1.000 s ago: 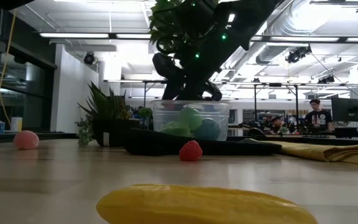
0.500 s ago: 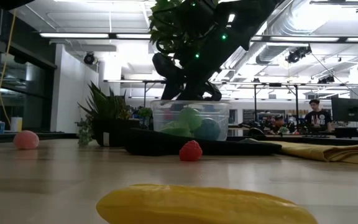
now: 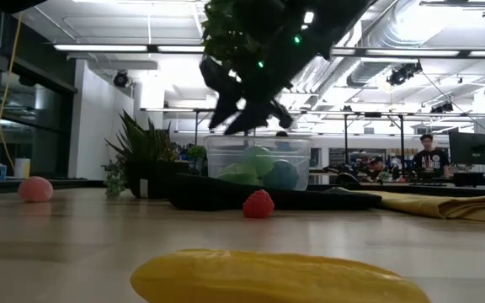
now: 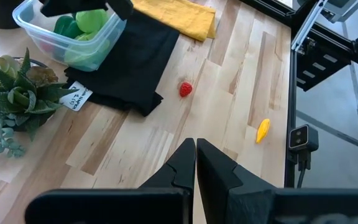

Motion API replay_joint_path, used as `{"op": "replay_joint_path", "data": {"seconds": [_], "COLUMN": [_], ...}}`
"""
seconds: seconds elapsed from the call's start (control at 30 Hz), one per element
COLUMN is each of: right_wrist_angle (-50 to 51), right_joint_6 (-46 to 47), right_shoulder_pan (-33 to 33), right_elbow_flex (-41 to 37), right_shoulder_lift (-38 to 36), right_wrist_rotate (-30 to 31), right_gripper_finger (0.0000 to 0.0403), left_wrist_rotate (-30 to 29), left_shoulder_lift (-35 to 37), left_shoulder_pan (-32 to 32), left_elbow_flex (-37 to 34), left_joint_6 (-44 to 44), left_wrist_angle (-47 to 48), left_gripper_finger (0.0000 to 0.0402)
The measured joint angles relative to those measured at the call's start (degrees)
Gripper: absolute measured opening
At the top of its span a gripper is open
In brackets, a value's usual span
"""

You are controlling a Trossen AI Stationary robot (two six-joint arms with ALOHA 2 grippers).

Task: Pick and placing Produce into tupperware
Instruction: Put the red cherry into the transparent bin, then put the raspberry into the transparent bin

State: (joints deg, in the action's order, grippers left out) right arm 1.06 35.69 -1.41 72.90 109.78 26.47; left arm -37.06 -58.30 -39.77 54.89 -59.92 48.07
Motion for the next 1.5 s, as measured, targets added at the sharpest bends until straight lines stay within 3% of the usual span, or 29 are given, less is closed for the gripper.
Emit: {"op": "replay_joint_path", "data": {"seconds": [0.6,0.8,0.97,1.23,1.5], "right_wrist_angle": [0.26,8.53,16.99,24.89,31.21], "right_joint_6": [-9.32,-12.33,-13.26,-7.96,-3.37], "right_shoulder_pan": [7.53,10.13,11.74,12.98,14.69], "right_elbow_flex": [12.14,16.53,19.66,20.07,19.94], "right_shoulder_lift": [-0.02,-0.02,-0.04,-0.07,-0.07], "right_wrist_rotate": [-8.84,-13.74,-19.31,-34.04,-40.47], "right_gripper_finger": [0.0149,0.0149,0.0149,0.0149,0.0149], "left_wrist_rotate": [0.27,2.33,3.40,3.42,3.43], "left_shoulder_lift": [0.00,0.00,0.00,0.00,0.00], "left_shoulder_pan": [0.00,0.00,0.00,0.00,0.00], "left_elbow_flex": [0.00,0.00,0.00,0.00,-0.02], "left_joint_6": [0.97,2.04,2.89,2.89,4.28], "left_wrist_angle": [0.02,0.07,0.02,0.04,0.01], "left_gripper_finger": [0.0005,0.0005,0.0005,0.0005,0.0005]}}
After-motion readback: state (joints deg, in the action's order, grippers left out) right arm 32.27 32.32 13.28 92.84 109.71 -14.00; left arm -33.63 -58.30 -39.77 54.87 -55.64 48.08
